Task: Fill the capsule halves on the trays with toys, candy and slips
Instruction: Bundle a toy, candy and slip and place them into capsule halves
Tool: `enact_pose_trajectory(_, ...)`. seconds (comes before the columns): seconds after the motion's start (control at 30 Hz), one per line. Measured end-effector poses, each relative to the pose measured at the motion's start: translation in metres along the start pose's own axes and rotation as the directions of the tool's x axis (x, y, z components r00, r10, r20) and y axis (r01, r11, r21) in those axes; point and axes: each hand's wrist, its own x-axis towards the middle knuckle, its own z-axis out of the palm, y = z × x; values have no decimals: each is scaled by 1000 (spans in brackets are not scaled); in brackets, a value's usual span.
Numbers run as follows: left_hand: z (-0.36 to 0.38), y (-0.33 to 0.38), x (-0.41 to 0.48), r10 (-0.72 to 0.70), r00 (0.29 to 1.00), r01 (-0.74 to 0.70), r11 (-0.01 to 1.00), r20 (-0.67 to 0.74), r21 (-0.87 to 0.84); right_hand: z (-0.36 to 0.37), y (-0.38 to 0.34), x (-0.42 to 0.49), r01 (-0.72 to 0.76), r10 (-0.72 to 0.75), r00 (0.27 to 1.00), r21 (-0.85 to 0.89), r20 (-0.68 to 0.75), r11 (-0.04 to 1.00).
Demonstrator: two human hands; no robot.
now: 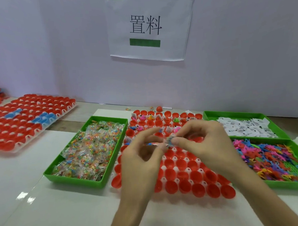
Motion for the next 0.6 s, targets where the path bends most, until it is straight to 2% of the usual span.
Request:
enact_pose_trajectory(0.13, -51, -15, -19, 146, 943, -107, 984, -300, 142, 52, -2, 28, 8, 8, 986, -94, 164, 996)
enact_pose_trajectory(0.23, -81, -28, -27, 214, 870, -123, 967, -445, 224, 89, 0, 40, 47, 0, 966, -172, 260, 984)
enact_pose_trajectory(0.37, -99, -36, -27, 251, 819, -132, 958, -516, 255, 115, 3, 46, 55, 19, 956, -242, 292, 969)
enact_pose_trajectory(0.6, -96, -33, -29, 315, 821, -213, 943, -476, 257, 128, 10, 45, 147, -22, 953, -398, 303, 905)
